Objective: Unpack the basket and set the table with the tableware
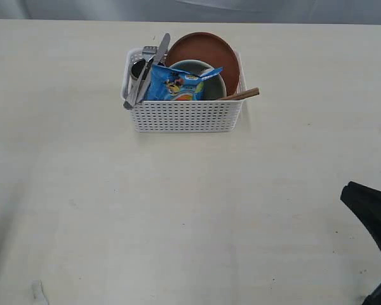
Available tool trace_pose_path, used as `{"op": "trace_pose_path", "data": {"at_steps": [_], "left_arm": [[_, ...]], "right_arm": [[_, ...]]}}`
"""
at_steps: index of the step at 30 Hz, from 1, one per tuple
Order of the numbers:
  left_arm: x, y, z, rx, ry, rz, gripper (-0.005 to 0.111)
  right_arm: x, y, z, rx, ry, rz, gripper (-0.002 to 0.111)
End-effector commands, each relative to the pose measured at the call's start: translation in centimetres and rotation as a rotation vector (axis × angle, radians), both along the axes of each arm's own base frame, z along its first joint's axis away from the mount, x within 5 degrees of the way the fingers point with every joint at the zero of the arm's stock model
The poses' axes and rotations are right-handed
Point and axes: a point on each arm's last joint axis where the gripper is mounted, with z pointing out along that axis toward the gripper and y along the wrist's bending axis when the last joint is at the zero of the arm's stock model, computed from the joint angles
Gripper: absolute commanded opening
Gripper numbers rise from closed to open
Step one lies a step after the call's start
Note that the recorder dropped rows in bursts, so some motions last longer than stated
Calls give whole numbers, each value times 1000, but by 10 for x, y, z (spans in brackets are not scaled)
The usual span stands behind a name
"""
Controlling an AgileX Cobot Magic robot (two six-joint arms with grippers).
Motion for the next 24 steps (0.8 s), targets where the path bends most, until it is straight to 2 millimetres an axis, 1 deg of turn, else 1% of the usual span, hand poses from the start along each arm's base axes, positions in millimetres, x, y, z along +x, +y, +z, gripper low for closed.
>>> {"op": "trace_pose_path", "data": {"at_steps": [1, 3, 4, 5, 7, 9, 10, 11, 12, 13, 14, 15, 16, 17, 18, 19, 20, 22, 23, 24], "left_arm": [[0, 0, 1, 26, -28, -4, 0], [2, -2, 12, -81, -135, -11, 0], [2, -3, 20, -282, -181, -2, 0], [2, -2, 26, -390, -219, 4, 0], [-3, 5, 52, -603, -489, 14, 0], [-6, 8, 60, -637, -580, 15, 0], [-5, 8, 57, -661, -546, 21, 0], [0, 6, 60, -694, -441, 31, 0], [4, 4, 64, -691, -376, 34, 0], [13, -1, 75, -671, -268, 38, 0], [20, -4, 81, -657, -201, 43, 0], [36, -11, 91, -622, -53, 49, 0], [45, -14, 94, -592, 17, 54, 0], [55, -18, 102, -565, 85, 51, 0], [66, -22, 104, -546, 150, 56, 2], [74, -25, 111, -537, 190, 55, 4], [86, -29, 113, -511, 269, 57, 9], [102, -36, 120, -485, 351, 41, 18], [115, -41, 122, -458, 400, 15, 27], [123, -47, 122, -461, 448, -13, 33]], "right_arm": [[0, 0, -1, -3, -6, 5, 0], [0, 0, -1, -3, -6, 5, 0], [0, 0, -1, -3, -6, 5, 0], [0, 0, -1, -3, -6, 5, 0], [0, 0, -1, -3, -6, 5, 0], [0, 0, -1, -3, -6, 5, 0], [0, 0, -1, -3, -6, 5, 0], [0, 0, -1, -3, -6, 5, 0], [0, 0, -1, -3, -6, 5, 0], [0, 0, -1, -3, -6, 5, 0], [0, 0, -1, -3, -6, 5, 0], [0, 0, -1, -3, -6, 5, 0], [0, 0, -1, -3, -6, 5, 0], [0, 0, -1, -3, -6, 5, 0], [0, 0, -1, -3, -6, 5, 0], [0, 0, -1, -3, -6, 5, 0], [0, 0, -1, -3, -6, 5, 0], [0, 0, -1, -3, -6, 5, 0], [0, 0, -1, -3, -6, 5, 0], [0, 0, -1, -3, -6, 5, 0]]}}
